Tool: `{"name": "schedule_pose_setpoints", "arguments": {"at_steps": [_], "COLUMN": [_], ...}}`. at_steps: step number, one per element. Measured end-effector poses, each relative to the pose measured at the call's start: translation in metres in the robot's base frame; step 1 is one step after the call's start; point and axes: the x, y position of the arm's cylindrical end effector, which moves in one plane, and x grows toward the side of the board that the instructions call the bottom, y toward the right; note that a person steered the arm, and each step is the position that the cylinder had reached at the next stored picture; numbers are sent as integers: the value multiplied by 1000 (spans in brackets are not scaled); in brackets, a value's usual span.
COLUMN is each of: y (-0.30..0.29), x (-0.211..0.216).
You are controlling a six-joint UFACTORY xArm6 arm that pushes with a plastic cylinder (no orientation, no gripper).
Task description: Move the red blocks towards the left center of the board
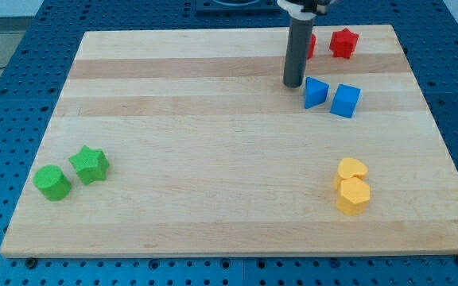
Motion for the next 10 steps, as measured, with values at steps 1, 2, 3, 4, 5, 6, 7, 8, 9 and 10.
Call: {"name": "schedule_pose_setpoints", "arguments": {"at_steps": [1,2,3,4,5,6,7,8,9,10], "y": [0,17,70,127,164,178,127,59,119,167], "x": [0,6,-2,-3,-41,-93,-69,-45,-61,-39]}}
